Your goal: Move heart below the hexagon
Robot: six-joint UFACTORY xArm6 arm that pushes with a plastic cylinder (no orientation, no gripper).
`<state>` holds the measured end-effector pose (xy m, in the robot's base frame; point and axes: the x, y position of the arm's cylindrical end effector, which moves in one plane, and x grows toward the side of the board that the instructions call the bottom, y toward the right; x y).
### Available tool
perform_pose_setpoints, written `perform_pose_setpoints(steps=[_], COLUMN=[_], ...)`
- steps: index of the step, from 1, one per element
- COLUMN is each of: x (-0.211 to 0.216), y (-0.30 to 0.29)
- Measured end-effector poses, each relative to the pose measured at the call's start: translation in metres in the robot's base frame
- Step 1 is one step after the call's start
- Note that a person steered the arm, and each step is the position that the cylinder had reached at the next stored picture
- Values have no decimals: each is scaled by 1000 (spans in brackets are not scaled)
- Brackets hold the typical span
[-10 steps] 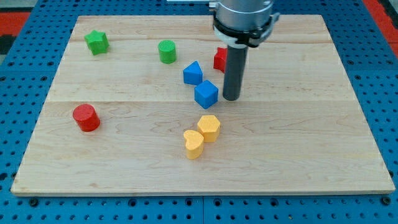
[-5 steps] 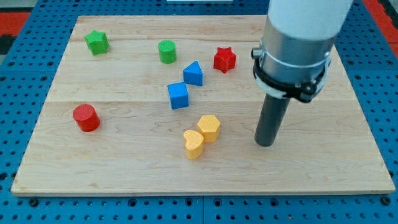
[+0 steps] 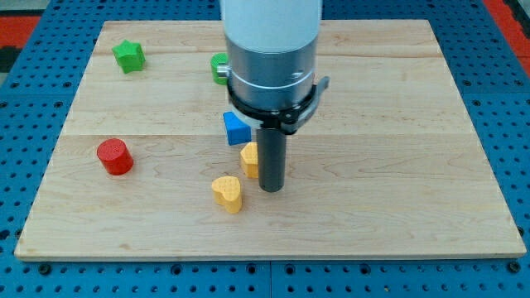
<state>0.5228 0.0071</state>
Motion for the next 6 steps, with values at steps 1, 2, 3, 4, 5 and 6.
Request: perform_pose_setpoints(steps=[1,2,3,4,5,6], x=[-3,-4,-4,28,78,87], y=[0,-17,-21,36,38,-22])
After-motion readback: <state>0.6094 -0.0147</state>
